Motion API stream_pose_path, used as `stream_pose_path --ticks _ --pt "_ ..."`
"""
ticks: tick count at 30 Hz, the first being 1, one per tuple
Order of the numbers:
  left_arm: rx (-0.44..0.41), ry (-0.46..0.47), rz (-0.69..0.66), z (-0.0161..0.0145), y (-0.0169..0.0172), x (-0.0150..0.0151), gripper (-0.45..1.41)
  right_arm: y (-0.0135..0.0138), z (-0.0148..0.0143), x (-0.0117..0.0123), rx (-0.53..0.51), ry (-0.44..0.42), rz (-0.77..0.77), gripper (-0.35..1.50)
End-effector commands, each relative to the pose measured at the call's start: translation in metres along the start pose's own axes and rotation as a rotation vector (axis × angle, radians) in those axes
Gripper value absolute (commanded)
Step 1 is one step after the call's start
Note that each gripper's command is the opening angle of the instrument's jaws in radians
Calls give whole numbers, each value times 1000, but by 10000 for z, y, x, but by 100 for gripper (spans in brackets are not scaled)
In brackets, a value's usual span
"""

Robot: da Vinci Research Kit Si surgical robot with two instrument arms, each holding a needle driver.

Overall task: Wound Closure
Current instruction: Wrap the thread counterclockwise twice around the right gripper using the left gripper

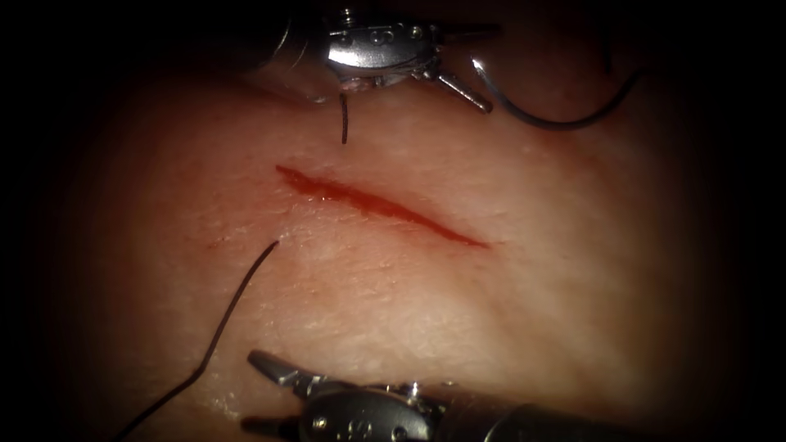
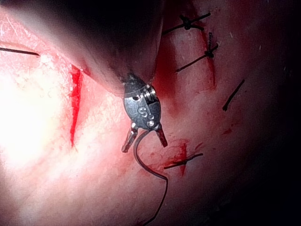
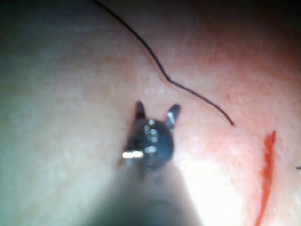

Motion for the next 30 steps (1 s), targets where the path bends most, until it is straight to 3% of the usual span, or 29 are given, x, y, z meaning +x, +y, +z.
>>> stream_pose_path --ticks 1,11,15,16,20,25,30 --pt "10 -5 7 1 5 2 86 -4 8 -1 2 2 0 128" --pt "36 -43 120 -58 58 61 82 -2 7 0 0 4 4 128" --pt "46 -16 85 -88 89 70 82 1 4 1 -2 9 8 128" --pt "37 31 20 -104 102 69 79 3 2 2 -2 9 10 128" --pt "19 49 24 -127 116 60 69 6 -1 3 -4 14 14 128" --pt "27 28 143 -159 145 22 66 11 -9 4 -4 20 21 128" --pt "11 -30 223 -168 167 -8 64 16 -15 3 -8 17 25 128"
